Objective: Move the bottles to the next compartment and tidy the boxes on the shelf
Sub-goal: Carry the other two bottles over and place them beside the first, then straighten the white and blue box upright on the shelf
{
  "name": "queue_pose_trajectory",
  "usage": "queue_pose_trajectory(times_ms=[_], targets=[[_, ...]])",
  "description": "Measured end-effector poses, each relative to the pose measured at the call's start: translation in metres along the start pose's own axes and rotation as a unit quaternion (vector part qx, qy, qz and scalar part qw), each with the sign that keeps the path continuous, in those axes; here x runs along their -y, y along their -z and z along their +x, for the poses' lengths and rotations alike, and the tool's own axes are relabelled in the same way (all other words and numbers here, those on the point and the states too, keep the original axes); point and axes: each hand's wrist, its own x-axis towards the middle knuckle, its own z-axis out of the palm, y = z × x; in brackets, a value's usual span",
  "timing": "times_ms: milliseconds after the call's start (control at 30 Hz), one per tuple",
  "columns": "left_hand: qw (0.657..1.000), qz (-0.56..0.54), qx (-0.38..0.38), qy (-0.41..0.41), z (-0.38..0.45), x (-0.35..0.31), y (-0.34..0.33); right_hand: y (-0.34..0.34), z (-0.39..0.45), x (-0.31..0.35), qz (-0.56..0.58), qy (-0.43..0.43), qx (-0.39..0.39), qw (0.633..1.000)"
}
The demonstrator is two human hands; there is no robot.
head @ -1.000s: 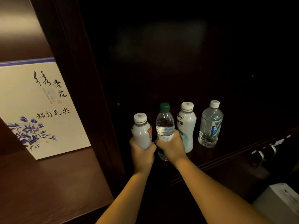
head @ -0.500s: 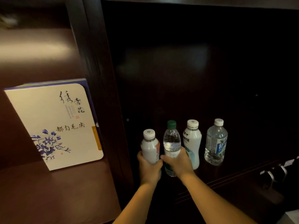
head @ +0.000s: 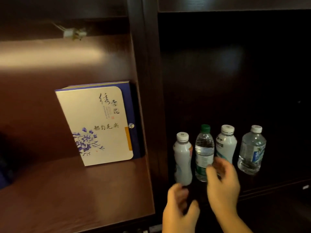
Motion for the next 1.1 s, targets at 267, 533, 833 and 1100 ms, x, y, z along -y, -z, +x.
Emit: queue_pose_trajectory(times_ms=[267,533,833,1100], targets=[[0.941,0.047,-0.288,-0.169,0.016,-0.019,0.211,-0.062,-0.119,0.112,0.197,0.067,0.142,0.968],[0.953,0.155,-0.248,-0.077,0.188,-0.044,0.375,-0.265,-0.078,0.097,0.053,-0.090,0.227,0.968],[0.989,0.120,-0.082,0.001,0.285,-0.034,0.403,-0.333,0.022,0.038,-0.045,-0.152,0.156,0.975],[0.996,0.082,-0.031,-0.023,0.303,-0.019,0.393,-0.348,0.028,0.011,-0.006,-0.198,0.180,0.964]])
